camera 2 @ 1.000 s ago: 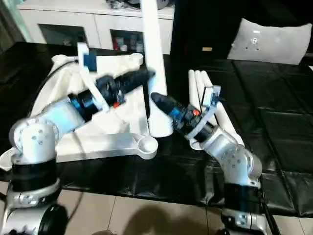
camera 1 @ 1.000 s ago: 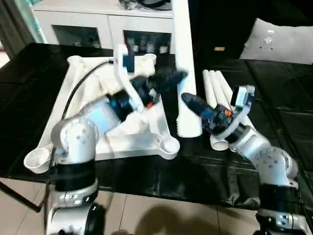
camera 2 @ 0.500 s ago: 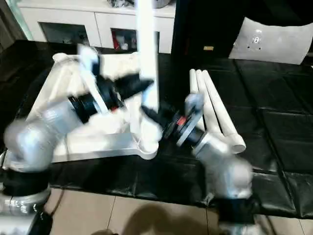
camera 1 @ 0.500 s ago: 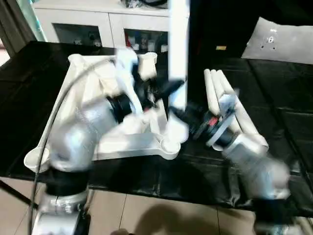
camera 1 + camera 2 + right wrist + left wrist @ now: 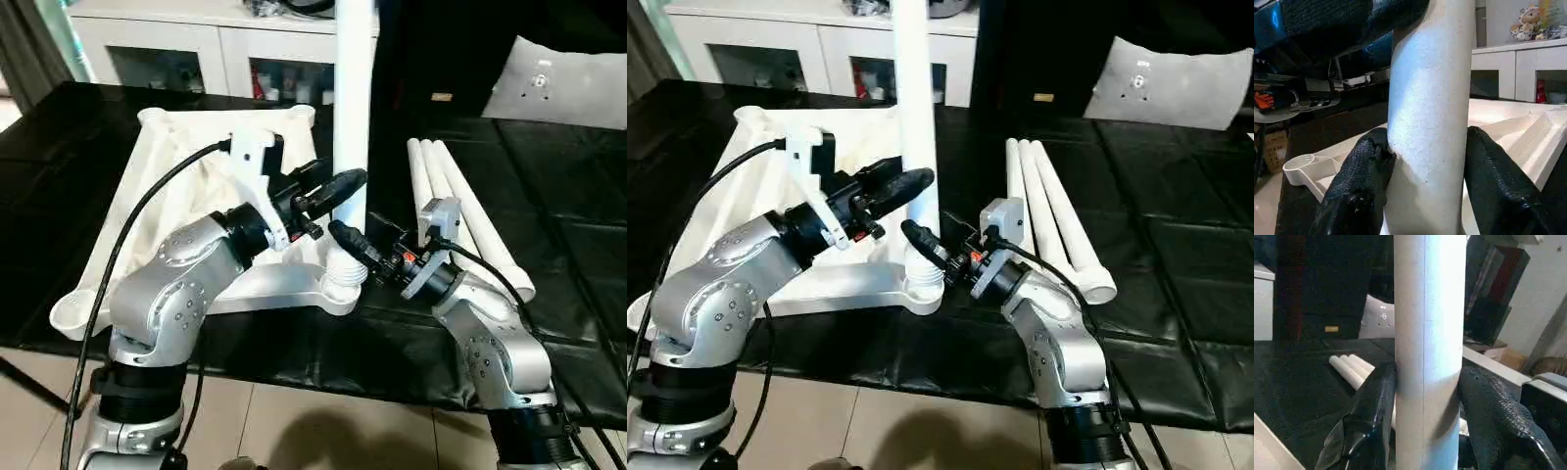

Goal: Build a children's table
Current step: Pick table leg

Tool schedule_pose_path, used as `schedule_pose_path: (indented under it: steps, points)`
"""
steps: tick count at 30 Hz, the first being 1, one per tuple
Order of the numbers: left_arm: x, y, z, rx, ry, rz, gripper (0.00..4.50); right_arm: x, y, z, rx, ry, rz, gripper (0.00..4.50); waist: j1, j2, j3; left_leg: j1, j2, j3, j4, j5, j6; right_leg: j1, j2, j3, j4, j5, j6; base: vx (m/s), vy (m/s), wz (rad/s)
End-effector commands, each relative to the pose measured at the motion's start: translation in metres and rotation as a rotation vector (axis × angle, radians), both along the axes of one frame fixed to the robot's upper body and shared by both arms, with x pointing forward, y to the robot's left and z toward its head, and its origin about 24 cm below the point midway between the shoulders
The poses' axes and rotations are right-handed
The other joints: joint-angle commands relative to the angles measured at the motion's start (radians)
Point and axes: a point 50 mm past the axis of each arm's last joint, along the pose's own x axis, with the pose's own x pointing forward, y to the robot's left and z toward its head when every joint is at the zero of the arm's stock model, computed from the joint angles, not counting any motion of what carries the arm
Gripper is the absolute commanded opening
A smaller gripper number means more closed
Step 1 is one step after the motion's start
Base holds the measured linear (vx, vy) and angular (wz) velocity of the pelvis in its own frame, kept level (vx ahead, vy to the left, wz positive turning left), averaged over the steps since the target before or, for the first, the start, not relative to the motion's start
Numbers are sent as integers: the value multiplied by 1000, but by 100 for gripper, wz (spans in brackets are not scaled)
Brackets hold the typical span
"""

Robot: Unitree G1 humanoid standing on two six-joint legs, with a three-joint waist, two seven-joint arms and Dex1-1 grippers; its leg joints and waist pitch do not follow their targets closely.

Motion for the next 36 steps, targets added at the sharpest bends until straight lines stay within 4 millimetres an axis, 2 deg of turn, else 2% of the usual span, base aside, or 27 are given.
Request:
schedule_pose_path:
  steps: [1,6,14,15,17,25,26,32,34,36]
  points:
    - [1,-7,-4,-23,51,-3,183,2,9,6,-28,-44,21,189,-2,-3,-70,13,49,-10,-68,-56,41,56,-74,44,-66,-4,-224,0,0,0]
    - [11,1,-1,-80,106,64,183,8,9,9,-43,-51,11,189,-3,-8,-72,12,46,-9,-66,-42,45,58,-72,43,-64,1,-220,0,0,0]
    - [18,6,-1,-70,118,83,183,17,9,11,-52,-39,0,189,-2,-7,-71,13,47,-9,-66,-52,51,57,-73,42,-66,-9,-220,0,0,0]
    - [18,6,-1,-70,118,83,183,17,9,11,-52,-39,0,224,-2,-7,-71,13,48,-9,-67,-53,49,57,-73,42,-66,-12,-220,0,0,0]
    - [19,9,-1,-55,115,97,183,19,11,12,-58,-40,5,261,-2,-9,-73,13,48,-10,-67,-46,48,57,-73,41,-63,-1,-218,0,0,0]
    - [23,18,-2,-28,109,125,182,20,9,13,-31,-31,22,321,-1,-8,-73,14,48,-9,-66,-45,53,56,-73,41,-63,0,-217,0,0,0]
    - [23,19,-2,-23,108,128,182,20,6,14,-12,-23,17,341,-1,-8,-73,14,47,-9,-66,-47,53,57,-73,42,-63,-1,-217,0,0,0]
    - [27,24,-4,-2,101,136,182,27,-11,19,36,14,-73,385,0,-7,-74,15,47,-9,-67,-33,48,56,-72,40,-61,12,-218,0,0,0]
    - [27,24,-3,-1,91,123,182,28,-13,19,43,65,-56,395,-1,-7,-73,16,44,-8,-67,-37,47,58,-71,41,-63,5,-220,0,0,0]
    - [25,21,-1,14,54,57,182,27,-17,20,22,120,42,407,2,-6,-74,16,44,-9,-66,-35,53,61,-70,40,-63,2,-220,0,0,0]
